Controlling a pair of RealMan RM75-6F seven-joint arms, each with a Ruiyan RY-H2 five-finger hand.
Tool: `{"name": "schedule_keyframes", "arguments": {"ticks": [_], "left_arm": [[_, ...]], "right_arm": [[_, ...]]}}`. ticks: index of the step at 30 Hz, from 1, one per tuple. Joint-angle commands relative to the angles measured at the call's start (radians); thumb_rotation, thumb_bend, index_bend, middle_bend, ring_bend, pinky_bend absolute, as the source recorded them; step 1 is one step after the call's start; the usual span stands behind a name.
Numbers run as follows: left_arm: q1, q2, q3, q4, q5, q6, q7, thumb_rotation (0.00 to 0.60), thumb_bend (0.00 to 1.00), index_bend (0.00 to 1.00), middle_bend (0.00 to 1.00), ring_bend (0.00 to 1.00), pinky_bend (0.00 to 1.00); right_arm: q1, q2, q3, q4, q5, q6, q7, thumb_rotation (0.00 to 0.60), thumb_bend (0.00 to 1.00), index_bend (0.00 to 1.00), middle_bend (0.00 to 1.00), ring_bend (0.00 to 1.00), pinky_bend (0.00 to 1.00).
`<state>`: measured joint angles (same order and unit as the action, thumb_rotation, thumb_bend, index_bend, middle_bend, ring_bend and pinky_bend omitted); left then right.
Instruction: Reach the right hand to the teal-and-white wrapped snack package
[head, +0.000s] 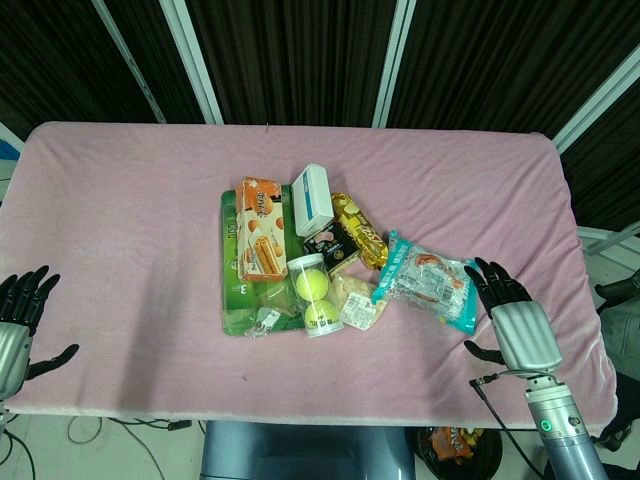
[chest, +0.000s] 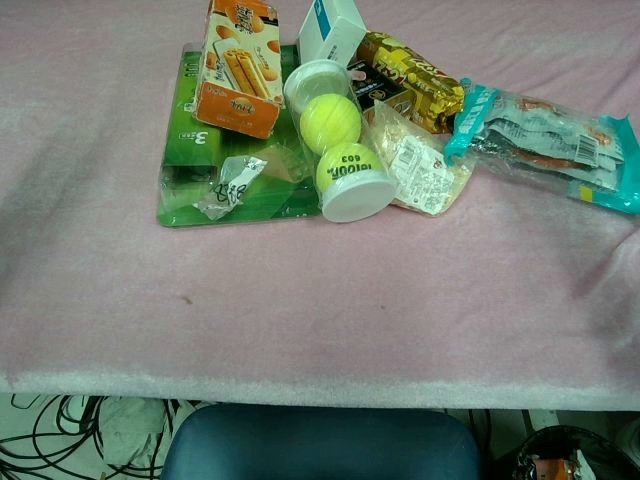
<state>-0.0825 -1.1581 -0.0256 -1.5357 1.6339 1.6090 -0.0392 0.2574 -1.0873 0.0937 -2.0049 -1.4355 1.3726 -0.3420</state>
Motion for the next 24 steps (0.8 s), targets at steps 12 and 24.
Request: {"name": "schedule_keyframes", "arguments": {"ticks": [12, 24], "left_arm": [[0.001, -0.001, -0.001, 0.001, 0.0, 0.003, 0.001, 0.6, 0.0, 0.0, 0.0, 0.0, 0.0], [0.001, -0.002, -0.004, 0.002, -0.009, 0.0, -0.005, 0.6, 0.0, 0.0, 0.0, 0.0, 0.0]], "right_arm": [[-0.006, -0.022, 0.017, 0.003, 0.007, 0.026, -0.006, 0.6, 0.12, 0.0, 0.0, 0.0, 0.21], [0.013, -0.028, 0.023, -0.017, 0.052, -0.022, -0.009, 0.6, 0.08, 0.0, 0.0, 0.0, 0.21]]}}
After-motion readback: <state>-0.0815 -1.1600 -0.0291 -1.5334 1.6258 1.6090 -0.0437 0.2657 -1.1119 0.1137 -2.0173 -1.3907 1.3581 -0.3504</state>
